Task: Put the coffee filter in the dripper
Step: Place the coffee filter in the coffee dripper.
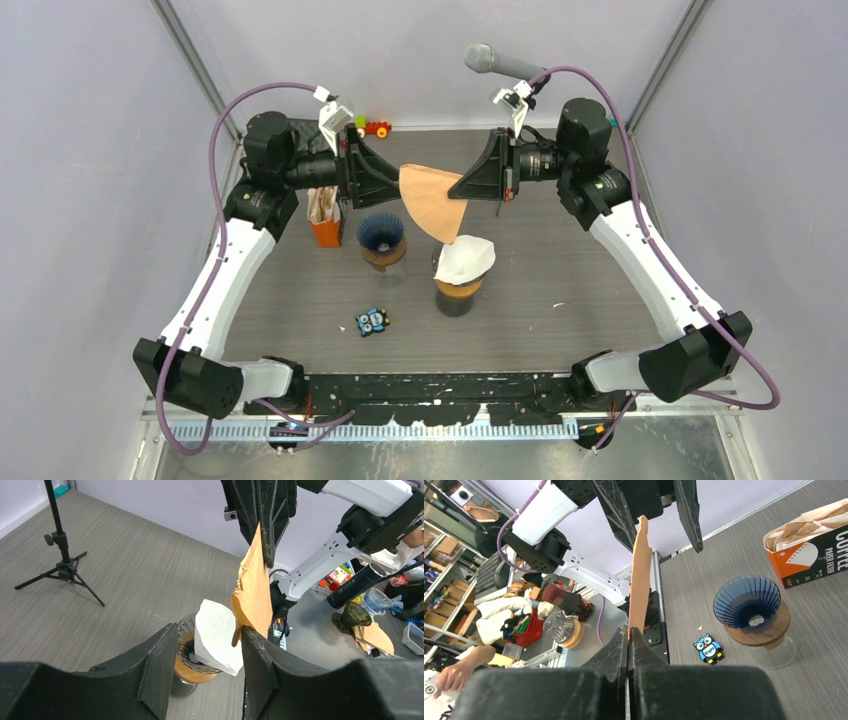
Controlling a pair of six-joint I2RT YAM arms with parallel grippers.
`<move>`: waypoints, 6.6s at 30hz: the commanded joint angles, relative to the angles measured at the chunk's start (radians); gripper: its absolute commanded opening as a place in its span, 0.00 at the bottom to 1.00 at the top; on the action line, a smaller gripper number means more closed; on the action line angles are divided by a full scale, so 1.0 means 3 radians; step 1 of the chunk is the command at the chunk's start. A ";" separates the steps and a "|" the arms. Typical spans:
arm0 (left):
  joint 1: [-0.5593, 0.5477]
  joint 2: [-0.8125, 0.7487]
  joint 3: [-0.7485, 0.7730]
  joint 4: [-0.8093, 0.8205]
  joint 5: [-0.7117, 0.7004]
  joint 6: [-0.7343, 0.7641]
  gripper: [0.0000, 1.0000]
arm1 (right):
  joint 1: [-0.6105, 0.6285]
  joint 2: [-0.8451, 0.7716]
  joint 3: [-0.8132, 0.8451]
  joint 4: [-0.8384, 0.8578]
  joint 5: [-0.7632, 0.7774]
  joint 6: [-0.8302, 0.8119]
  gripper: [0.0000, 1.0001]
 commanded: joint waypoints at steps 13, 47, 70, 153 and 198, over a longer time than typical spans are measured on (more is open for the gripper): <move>-0.0018 0.0037 0.0097 0.0024 -0.0043 0.0089 0.46 | -0.0015 -0.0072 -0.0037 0.0326 -0.0053 0.0194 0.00; -0.0390 0.0149 0.0301 -0.0430 -0.0116 0.0377 0.47 | -0.0022 0.0038 -0.0002 0.0118 0.0090 0.0017 0.00; -0.0406 -0.0067 0.0085 -0.0096 -0.0788 -0.0377 0.00 | -0.0025 0.0056 0.0184 -0.0696 0.0591 -0.0715 0.49; -0.0544 0.0330 0.0137 -0.0614 -0.2106 -0.1496 0.00 | 0.2005 0.1092 0.1857 -0.2340 0.5532 -0.3044 0.40; -0.0549 0.0594 0.0258 -0.0614 -0.2381 -0.1520 0.34 | 0.2002 0.1305 0.1942 -0.2153 0.5907 -0.2436 0.01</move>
